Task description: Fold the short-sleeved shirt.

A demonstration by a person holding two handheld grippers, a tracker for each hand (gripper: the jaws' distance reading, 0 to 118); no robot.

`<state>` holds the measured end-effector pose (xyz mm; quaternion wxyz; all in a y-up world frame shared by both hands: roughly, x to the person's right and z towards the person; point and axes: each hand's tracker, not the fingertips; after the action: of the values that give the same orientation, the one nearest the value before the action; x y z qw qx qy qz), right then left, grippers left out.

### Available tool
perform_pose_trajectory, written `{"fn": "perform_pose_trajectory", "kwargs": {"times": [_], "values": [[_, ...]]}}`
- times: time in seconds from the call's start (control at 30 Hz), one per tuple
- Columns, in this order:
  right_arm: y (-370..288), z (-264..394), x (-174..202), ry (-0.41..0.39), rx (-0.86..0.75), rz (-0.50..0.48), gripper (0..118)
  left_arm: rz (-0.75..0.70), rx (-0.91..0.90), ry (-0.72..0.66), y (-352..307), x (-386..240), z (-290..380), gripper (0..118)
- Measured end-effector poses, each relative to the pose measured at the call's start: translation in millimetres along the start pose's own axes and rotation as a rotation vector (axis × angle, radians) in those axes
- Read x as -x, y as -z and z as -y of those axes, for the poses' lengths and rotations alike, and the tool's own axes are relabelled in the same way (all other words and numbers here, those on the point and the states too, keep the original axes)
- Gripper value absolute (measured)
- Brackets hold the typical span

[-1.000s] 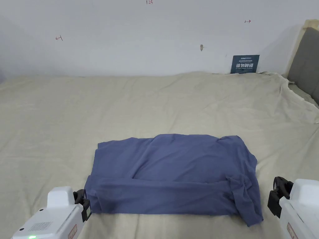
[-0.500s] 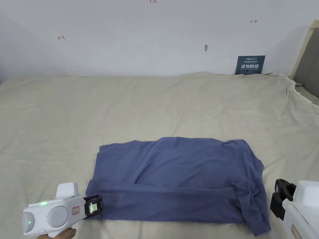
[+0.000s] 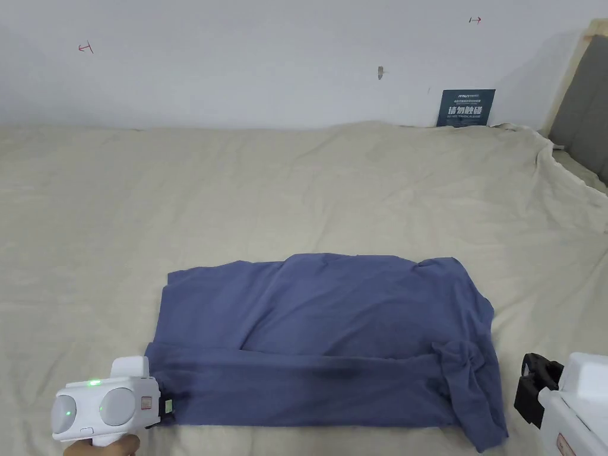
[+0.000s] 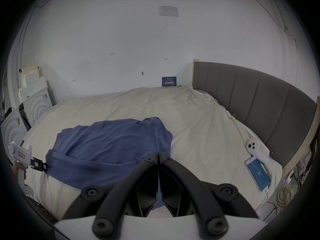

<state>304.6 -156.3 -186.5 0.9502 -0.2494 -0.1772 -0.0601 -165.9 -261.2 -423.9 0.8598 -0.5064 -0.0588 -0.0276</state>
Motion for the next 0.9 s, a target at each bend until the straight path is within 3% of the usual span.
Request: {"fn": "perform_pose_trajectory", "kwargs": {"times": [0.03,0.2,0.27,0.33,0.37,0.4,0.5,0.53,0.6,0.63,0.7,0.9], "values": [[4,1,-2,0.011,0.018,-0.001,0,0.021,-0.005,0.012,-2,0,-1,8],[40,11,-15,0.068,0.163,-0.011,4,0.047,-0.05,0.007,-21,5,-6,5],[58,17,-18,0.068,0.232,-0.017,38,0.071,-0.08,-0.001,-32,6,-9,5],[79,25,-20,0.067,0.313,-0.033,85,0.073,-0.096,0.005,-41,8,-12,5],[87,30,-19,0.061,0.338,-0.032,94,0.074,-0.103,0.006,-46,7,-13,5],[94,35,-18,0.045,0.358,-0.033,95,0.077,-0.11,0.008,-48,8,-14,5],[109,48,-7,0.01,0.434,-0.041,93,0.086,-0.116,0.003,-49,9,-15,5],[115,52,-5,0.003,0.464,-0.039,86,0.085,-0.114,0.004,-48,9,-15,5],[110,55,4,0.017,0.467,-0.044,60,0.084,-0.107,0.004,-46,10,-13,5],[111,57,5,0.029,0.468,-0.054,39,0.083,-0.104,0.003,-45,9,-11,5],[116,60,-2,0.053,0.481,-0.079,11,0.084,-0.096,-0.002,-42,11,-8,5],[81,40,-12,0.106,0.365,-0.116,8,0.091,-0.083,-0.038,-43,20,1,4]]}}
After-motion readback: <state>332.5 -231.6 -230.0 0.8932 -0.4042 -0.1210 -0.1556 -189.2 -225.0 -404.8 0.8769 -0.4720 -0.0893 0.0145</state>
